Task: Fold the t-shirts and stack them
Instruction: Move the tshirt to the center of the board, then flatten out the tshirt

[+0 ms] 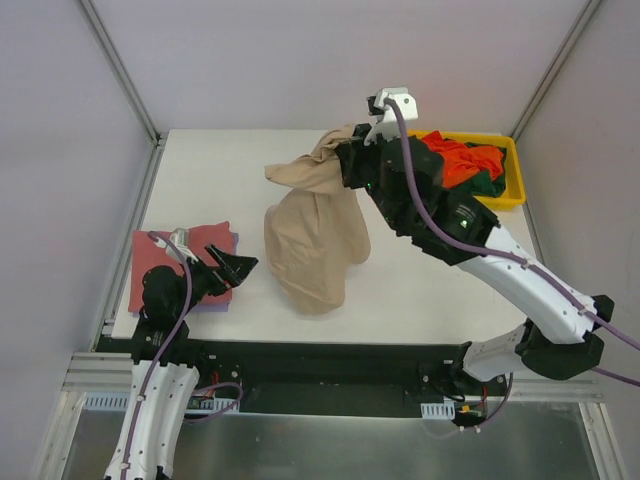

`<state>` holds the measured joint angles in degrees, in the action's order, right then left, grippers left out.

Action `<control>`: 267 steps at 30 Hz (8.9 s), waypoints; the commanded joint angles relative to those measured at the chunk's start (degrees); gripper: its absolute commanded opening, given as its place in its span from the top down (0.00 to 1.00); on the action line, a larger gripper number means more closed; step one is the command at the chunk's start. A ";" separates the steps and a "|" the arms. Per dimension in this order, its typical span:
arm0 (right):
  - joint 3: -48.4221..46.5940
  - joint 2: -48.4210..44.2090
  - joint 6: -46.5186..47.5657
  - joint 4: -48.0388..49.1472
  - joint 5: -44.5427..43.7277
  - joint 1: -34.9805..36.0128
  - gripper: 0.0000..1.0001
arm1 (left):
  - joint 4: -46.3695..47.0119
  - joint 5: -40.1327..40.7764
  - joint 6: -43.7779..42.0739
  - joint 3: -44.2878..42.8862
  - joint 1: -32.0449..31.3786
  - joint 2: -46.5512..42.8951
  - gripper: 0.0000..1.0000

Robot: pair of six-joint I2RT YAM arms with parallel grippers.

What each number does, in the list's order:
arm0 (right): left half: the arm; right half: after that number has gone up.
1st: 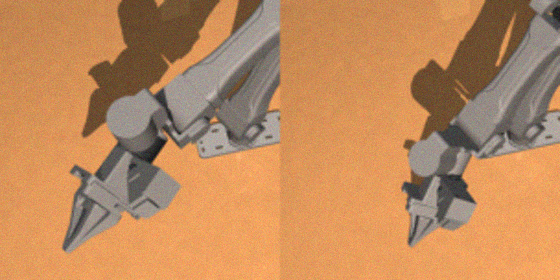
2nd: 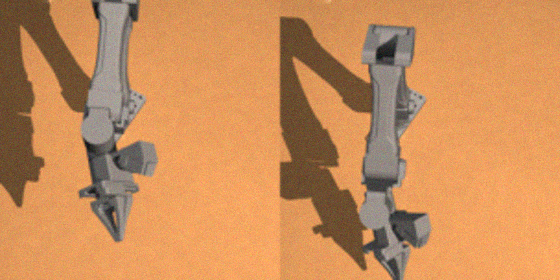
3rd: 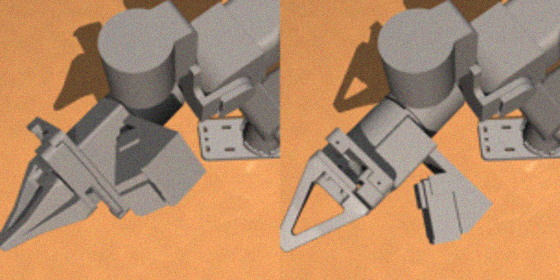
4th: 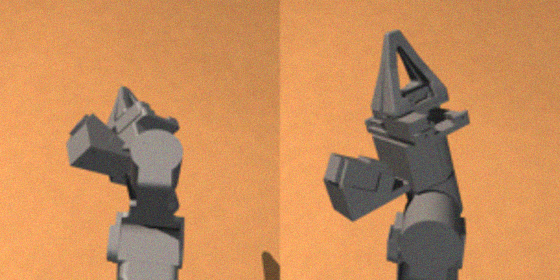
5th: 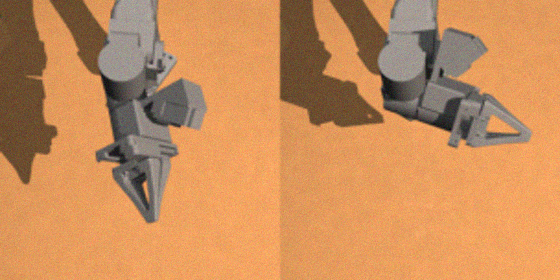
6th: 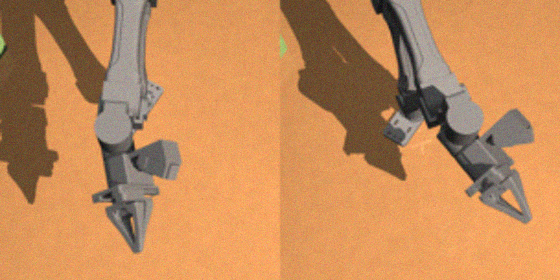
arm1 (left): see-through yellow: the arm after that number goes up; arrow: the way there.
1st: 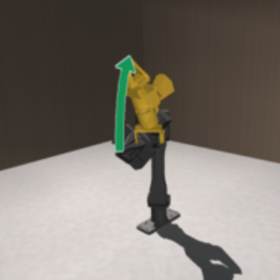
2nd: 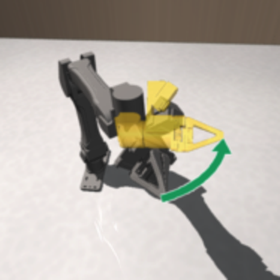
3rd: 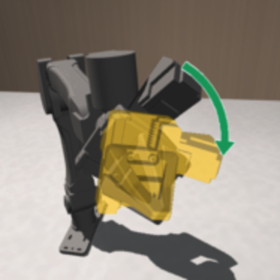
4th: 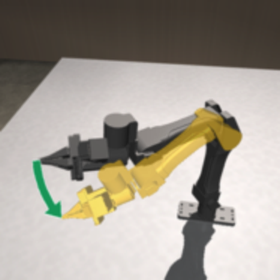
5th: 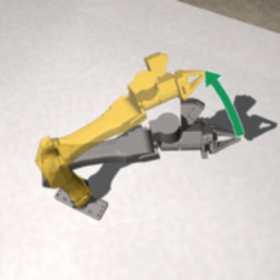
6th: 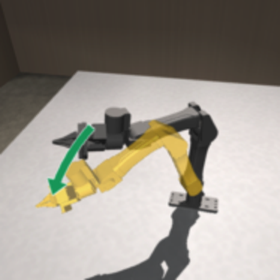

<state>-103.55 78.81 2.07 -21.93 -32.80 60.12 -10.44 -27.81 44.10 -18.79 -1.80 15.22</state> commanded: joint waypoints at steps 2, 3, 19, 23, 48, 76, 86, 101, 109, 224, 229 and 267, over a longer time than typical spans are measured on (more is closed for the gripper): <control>-0.27 2.14 -5.84 -0.48 -25.19 0.09 0.99 | -2.75 3.29 -0.77 -3.01 0.31 0.59 0.01; 1.66 2.23 -6.80 -1.61 -27.82 -0.09 0.99 | -2.83 2.94 -0.85 -3.10 0.22 1.21 0.01; 44.48 -9.80 -35.04 -17.62 -17.03 -31.02 0.24 | -2.83 8.55 -4.28 -7.40 -13.63 25.63 0.01; 45.53 -14.54 -26.01 -15.79 -14.68 -31.20 0.04 | -2.31 14.44 -4.37 -9.68 -21.74 32.13 0.01; 62.85 -11.84 6.71 5.84 4.75 -13.62 0.02 | -0.55 22.36 -6.21 -23.13 -30.63 68.53 0.80; 53.09 11.55 17.88 -8.65 5.89 -15.02 0.29 | -1.87 31.85 -8.59 -24.10 -30.54 64.14 1.00; 52.22 13.04 20.96 -7.25 12.76 -21.01 0.41 | -4.06 35.11 -9.55 -25.42 -30.54 63.70 1.00; 55.82 3.75 17.36 -1.80 5.82 -22.32 0.99 | -6.52 39.15 -10.17 -27.53 -30.45 62.39 1.00; 51.44 -24.46 9.19 -9.62 -3.06 -23.20 0.99 | -12.58 44.24 -10.79 -33.76 -30.10 53.87 1.00; 59.43 -8.14 1.80 6.03 2.03 -52.91 1.00 | -17.77 34.13 2.31 -34.47 -55.06 69.32 0.52; 59.08 -7.61 1.98 5.67 2.04 -52.91 1.00 | -19.97 35.72 1.61 -37.20 -55.15 71.96 0.59; 50.31 -20.43 3.46 1.29 17.67 -52.91 1.00 | -26.21 43.37 -5.33 -54.40 -42.95 56.85 1.00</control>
<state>-44.91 63.92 4.80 -19.20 -21.85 7.46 -35.48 12.88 42.28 -65.63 -51.24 77.41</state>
